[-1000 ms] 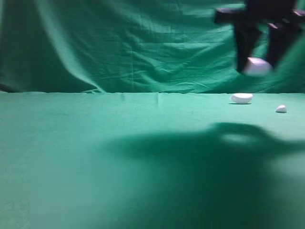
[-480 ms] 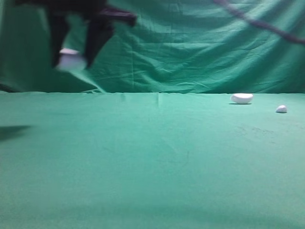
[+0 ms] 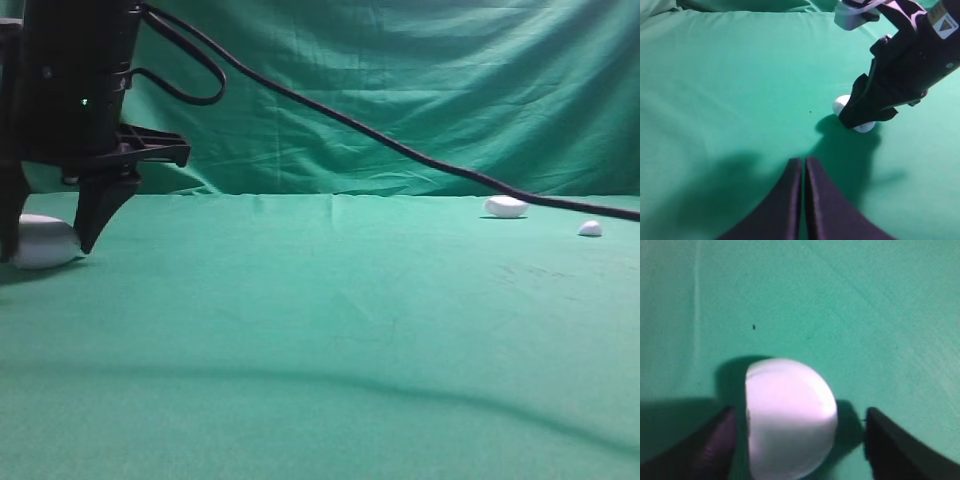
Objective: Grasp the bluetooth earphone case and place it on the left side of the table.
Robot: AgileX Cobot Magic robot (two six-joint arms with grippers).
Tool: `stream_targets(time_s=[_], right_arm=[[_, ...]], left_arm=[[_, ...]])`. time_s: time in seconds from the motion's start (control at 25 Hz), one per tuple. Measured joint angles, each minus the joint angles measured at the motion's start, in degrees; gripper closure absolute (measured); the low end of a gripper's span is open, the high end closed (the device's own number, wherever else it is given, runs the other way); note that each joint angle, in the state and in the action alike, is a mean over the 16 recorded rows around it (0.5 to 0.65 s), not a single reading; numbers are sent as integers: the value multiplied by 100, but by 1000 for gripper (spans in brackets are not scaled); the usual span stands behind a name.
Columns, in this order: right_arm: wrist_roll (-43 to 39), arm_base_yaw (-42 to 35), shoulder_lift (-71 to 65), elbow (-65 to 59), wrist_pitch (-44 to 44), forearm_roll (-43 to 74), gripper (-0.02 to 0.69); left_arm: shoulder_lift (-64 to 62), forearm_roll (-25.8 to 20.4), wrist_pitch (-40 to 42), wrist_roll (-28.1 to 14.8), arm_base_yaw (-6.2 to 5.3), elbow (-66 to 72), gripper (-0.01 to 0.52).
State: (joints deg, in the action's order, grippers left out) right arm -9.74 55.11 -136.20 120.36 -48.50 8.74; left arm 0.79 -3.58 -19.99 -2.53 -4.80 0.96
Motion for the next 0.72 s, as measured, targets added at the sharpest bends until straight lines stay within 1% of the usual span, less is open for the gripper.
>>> stream_targets(time_s=[0.12, 0.2, 0.24, 0.32, 0.52, 0.64, 0.72], right_arm=[[2, 0, 196, 156, -341, 79, 159], [3, 0, 363, 262, -620, 164, 179], [3, 0, 454, 313, -772, 218, 200], [1, 0, 646, 412, -1086, 345, 258], [-12, -6, 1105, 572, -1780, 666, 440], [-22, -36, 1353, 568, -2061, 757, 545], [-27, -76, 1523, 508, -2183, 759, 600]], left_arm=[[0, 0, 0, 0, 0, 0, 514], [0, 0, 0, 0, 0, 0, 514], [0, 0, 0, 0, 0, 0, 514], [0, 0, 0, 0, 0, 0, 514], [0, 0, 0, 0, 0, 0, 514], [0, 0, 0, 0, 0, 0, 514], [0, 0, 0, 0, 0, 0, 514]])
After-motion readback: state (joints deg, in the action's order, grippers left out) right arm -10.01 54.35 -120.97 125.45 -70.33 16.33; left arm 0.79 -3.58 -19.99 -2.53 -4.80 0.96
